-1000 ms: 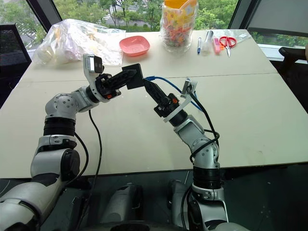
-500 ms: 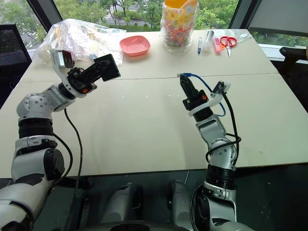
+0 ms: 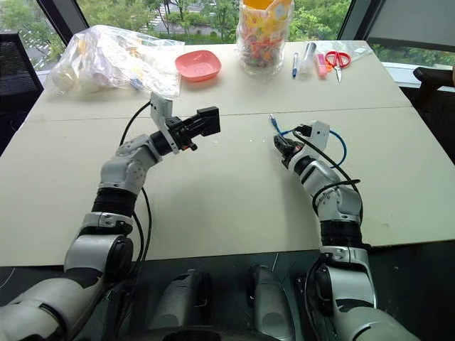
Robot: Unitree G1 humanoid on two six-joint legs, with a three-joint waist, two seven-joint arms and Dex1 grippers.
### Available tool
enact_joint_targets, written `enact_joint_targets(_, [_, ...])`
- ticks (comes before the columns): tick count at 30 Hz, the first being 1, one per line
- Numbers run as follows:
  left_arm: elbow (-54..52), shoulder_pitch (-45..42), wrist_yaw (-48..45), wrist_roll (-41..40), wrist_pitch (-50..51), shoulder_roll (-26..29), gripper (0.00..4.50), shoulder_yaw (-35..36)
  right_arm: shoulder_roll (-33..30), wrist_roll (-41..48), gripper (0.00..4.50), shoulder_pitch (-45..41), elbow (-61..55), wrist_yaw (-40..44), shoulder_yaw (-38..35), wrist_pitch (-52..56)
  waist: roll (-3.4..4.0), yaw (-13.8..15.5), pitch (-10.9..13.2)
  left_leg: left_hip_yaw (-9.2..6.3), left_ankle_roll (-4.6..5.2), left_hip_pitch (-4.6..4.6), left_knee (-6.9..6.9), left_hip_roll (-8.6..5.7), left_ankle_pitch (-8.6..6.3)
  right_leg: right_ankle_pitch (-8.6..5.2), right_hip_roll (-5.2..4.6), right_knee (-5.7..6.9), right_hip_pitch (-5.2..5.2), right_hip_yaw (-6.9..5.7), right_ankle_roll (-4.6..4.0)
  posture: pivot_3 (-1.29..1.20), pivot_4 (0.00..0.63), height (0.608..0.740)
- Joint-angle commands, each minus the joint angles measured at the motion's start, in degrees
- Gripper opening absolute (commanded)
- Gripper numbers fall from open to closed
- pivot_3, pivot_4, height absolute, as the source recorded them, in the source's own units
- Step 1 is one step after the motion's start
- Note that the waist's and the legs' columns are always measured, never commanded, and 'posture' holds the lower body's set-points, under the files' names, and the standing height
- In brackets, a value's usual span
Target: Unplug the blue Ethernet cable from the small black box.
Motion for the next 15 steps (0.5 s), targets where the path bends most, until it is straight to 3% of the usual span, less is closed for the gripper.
enact_joint_targets(1, [3.8, -3.1, 2.0, 3.3, -7.5, -1.6, 0.52, -1.3, -1.0, 1.1, 3.70, 2.8, -8.3, 2.3, 2.1, 5.9, 0.00, 0.1, 0.0, -0.02, 0.00, 0.00, 0.01, 0.01, 0.00, 0.00, 0.00, 0.00, 0.01, -0.01, 0.00, 0.00, 0.150, 0.740])
enact_joint_targets(7, [17.8, -8.8, 6.5, 8.3, -19.7, -5.4, 0.52, -2.0, -7.8, -0.3, 3.70, 15.1, -28.2, 5.5, 12.0, 17.7, -0.03, 1.0, 0.0, -0.11, 0.04, -0.12, 0.03, 0.02, -0.03, 0.01, -0.08, -0.16, -0.03, 0.00, 0.06, 0.00, 0.150, 0.740])
enact_joint_targets(12, [28.3, -12.0, 9.1, 11.3, -26.1, -7.8, 0.52, -2.2, -8.5, -1.3, 3.70, 18.6, -33.8, 5.2, 12.2, 18.0, -0.07, 1.2, -0.1, -0.13, 0.06, -0.11, 0.10, 0.04, -0.05, 0.01, -0.07, -0.20, 0.00, -0.02, 0.05, 0.00, 0.150, 0.740])
enact_joint_targets(15, [32.0, -12.7, 9.4, 13.4, -27.9, -8.3, 1.92, -3.1, -7.5, -2.0, 3.74, 18.7, -33.8, 4.2, 10.7, 17.2, -0.07, 1.2, 0.0, -0.14, 0.06, -0.11, 0.10, 0.04, -0.05, 0.02, -0.06, -0.20, -0.01, -0.03, 0.04, 0.00, 0.150, 0.740])
